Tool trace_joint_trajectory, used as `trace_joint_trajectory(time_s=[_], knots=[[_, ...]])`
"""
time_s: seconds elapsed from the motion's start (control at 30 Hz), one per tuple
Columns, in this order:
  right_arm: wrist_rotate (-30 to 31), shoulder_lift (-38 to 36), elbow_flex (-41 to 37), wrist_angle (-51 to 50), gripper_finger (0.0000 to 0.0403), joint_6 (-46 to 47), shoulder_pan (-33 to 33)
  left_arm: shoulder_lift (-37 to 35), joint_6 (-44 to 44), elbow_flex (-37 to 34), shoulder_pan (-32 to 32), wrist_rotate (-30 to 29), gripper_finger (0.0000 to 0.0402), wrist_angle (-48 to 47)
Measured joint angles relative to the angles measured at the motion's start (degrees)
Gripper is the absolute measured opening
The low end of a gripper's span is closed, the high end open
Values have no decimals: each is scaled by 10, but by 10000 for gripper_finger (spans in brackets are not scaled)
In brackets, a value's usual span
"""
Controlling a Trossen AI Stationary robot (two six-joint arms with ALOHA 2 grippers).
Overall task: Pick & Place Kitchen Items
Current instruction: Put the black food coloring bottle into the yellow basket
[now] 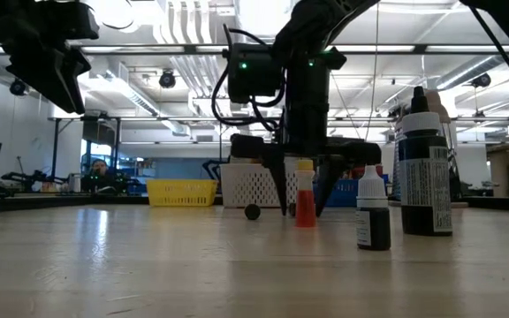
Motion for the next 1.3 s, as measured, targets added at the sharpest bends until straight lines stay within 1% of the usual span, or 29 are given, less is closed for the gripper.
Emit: trace_joint_trajectory(time_s=[0.17, 0.3, 0.43, 0.7, 0.9, 1.3], knots=[[-9, 0, 0, 6, 213, 13, 9, 0, 0, 0, 0, 1, 138, -3], [3, 0, 0, 9, 216, 22, 12, 0, 0, 0, 0, 1, 138, -3], [11, 0, 0, 9, 211, 6, 10, 0, -3, 0, 0, 1, 138, -5], [7, 0, 0, 9, 204, -23, 0, 0, -17, 0, 0, 2, 138, -19], [5, 0, 0, 9, 219, -48, -7, 0, -23, 1, 0, 9, 138, -27], [7, 0, 1, 11, 252, -69, -22, 0, -26, 1, 0, 15, 138, -28]])
